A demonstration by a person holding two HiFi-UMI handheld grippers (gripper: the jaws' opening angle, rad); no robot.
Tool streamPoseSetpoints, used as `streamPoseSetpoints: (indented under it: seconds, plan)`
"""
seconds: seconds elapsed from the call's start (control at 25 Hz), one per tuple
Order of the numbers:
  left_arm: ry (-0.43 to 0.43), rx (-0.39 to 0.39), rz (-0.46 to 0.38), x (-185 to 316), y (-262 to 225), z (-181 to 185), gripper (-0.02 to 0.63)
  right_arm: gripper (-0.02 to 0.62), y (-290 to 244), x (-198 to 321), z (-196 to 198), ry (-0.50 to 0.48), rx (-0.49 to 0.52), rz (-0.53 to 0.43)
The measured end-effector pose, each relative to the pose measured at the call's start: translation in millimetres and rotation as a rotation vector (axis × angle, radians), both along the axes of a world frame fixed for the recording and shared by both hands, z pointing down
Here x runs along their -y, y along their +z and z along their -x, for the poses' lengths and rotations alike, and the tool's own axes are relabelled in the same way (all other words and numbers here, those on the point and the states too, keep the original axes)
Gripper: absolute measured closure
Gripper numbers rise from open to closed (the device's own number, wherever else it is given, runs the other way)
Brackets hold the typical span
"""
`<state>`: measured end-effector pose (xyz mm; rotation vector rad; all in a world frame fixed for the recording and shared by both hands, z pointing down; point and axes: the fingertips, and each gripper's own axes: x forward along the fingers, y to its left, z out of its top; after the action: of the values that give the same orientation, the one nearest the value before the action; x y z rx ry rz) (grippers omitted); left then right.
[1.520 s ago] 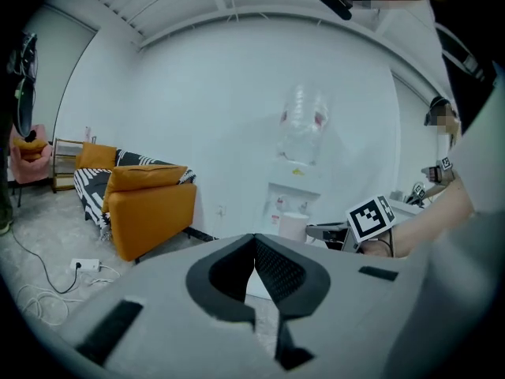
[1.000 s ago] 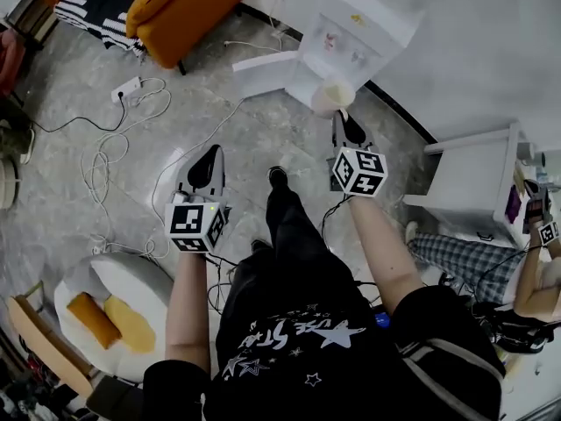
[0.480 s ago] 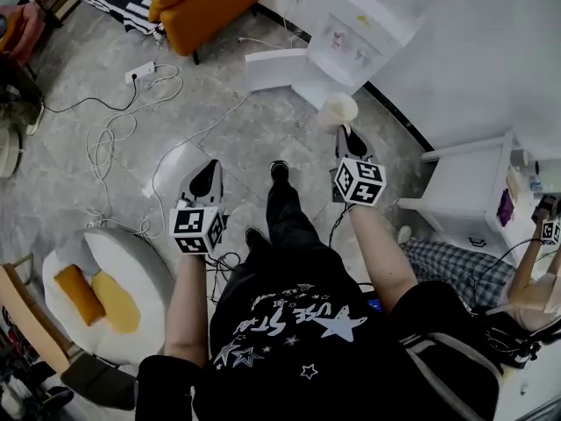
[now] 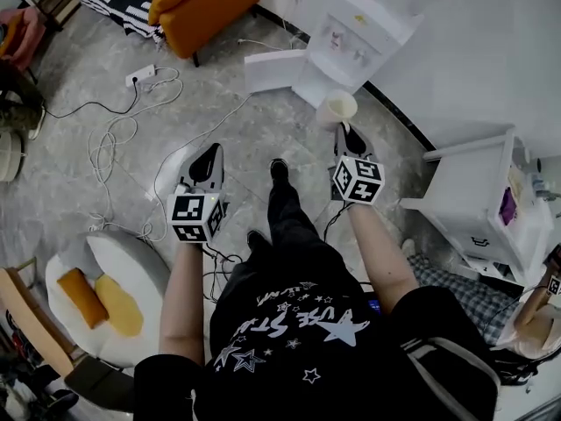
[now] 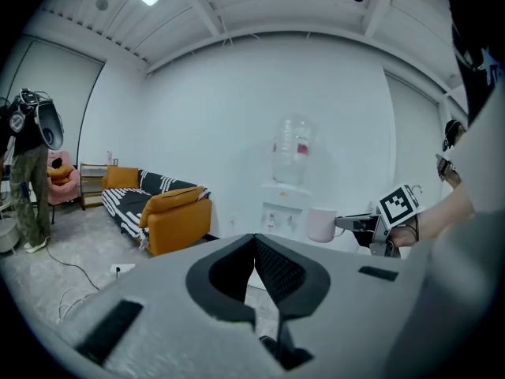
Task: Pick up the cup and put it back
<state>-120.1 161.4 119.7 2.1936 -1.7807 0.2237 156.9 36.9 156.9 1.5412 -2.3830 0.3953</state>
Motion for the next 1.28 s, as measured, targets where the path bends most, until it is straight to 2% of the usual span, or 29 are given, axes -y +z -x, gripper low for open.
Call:
streamPoseSetpoints:
  seconds: [0.24, 0.48, 0.68, 1.0, 1.16, 1.28]
  plan:
    - [0.066, 0.017, 0.055, 51, 27, -21, 0.595, 0.552, 40, 34, 2, 0.0, -0.019, 0.06]
    - [0.172, 0.044, 0.123, 124, 93, -35, 0.595, 0.552, 124, 92, 11, 0.003, -0.051, 0.155]
    - [0.239, 0.021, 0.171, 175, 175, -48, 0.595, 0.552, 210, 137, 18, 0.055, -0.058, 0.233]
    - [0.23, -0.035, 0.238, 257, 334, -50, 0.595, 0.552, 372, 219, -6, 0.162, -0.063, 0.297]
    - [0.3, 0.002, 0.227, 293, 404, -55, 0.595, 0.552, 447, 251, -25, 0.177, -0.096, 0.313]
    - [0.315, 0.012, 0.215, 319, 450, -57, 0.595, 0.552, 492, 283, -38, 0.196, -0.09, 0.306]
